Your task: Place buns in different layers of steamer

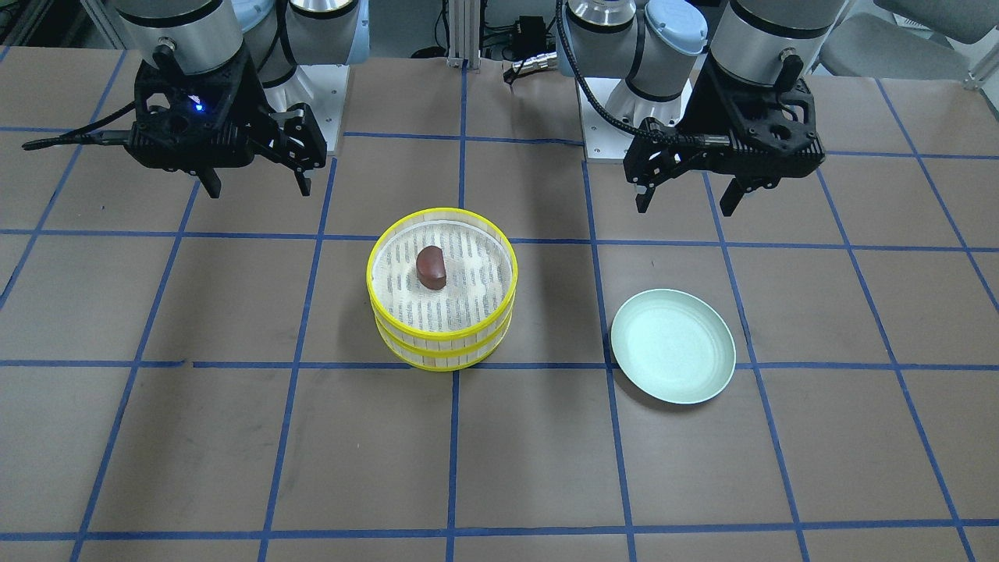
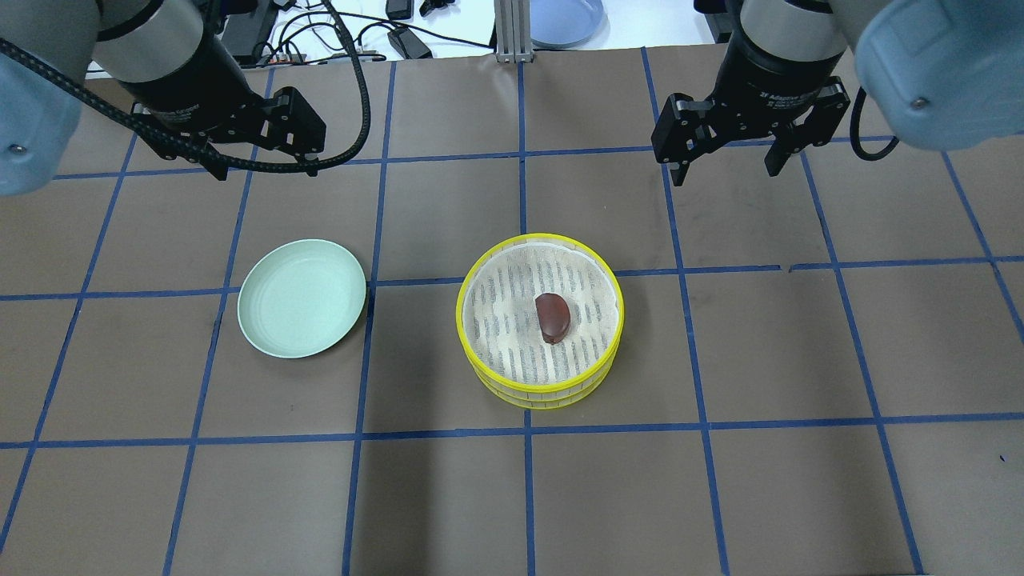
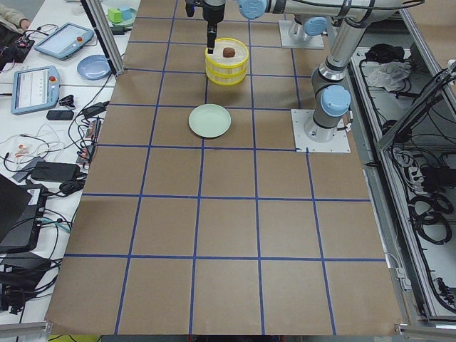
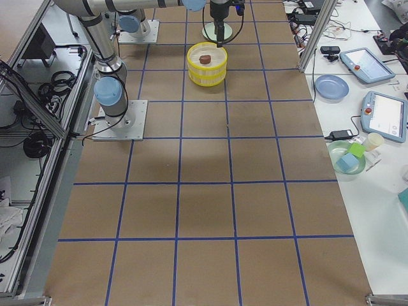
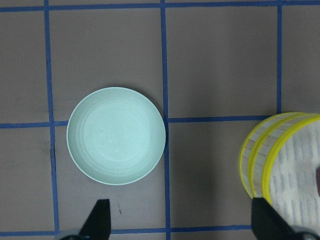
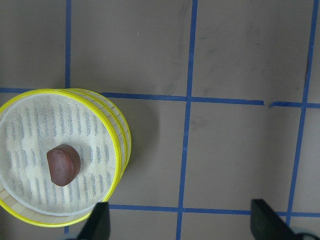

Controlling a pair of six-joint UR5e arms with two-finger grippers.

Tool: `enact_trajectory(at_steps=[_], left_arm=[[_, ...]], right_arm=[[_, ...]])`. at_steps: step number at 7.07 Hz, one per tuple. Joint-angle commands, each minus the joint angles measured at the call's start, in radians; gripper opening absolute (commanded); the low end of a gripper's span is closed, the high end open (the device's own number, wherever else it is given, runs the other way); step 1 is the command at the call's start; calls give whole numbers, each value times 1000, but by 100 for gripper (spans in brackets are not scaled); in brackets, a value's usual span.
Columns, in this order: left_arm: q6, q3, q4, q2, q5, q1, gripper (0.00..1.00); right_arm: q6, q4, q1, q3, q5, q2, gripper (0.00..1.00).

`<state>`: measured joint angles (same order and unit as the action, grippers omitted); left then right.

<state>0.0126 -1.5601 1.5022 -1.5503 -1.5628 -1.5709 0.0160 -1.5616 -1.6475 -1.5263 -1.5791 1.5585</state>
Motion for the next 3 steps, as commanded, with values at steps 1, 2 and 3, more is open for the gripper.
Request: enact_trajectory(at_steps=[1,2,3], left_arm=[[3,-1,-2,-1,-2,2,100],[4,-1,-5,-1,-2,2,100],[4,-1,-5,-1,-2,2,100]], right_arm=[[1,-3,0,-2,1,0,100],[1,-3,0,0,1,0,100],[1,-2,0,0,1,0,100]])
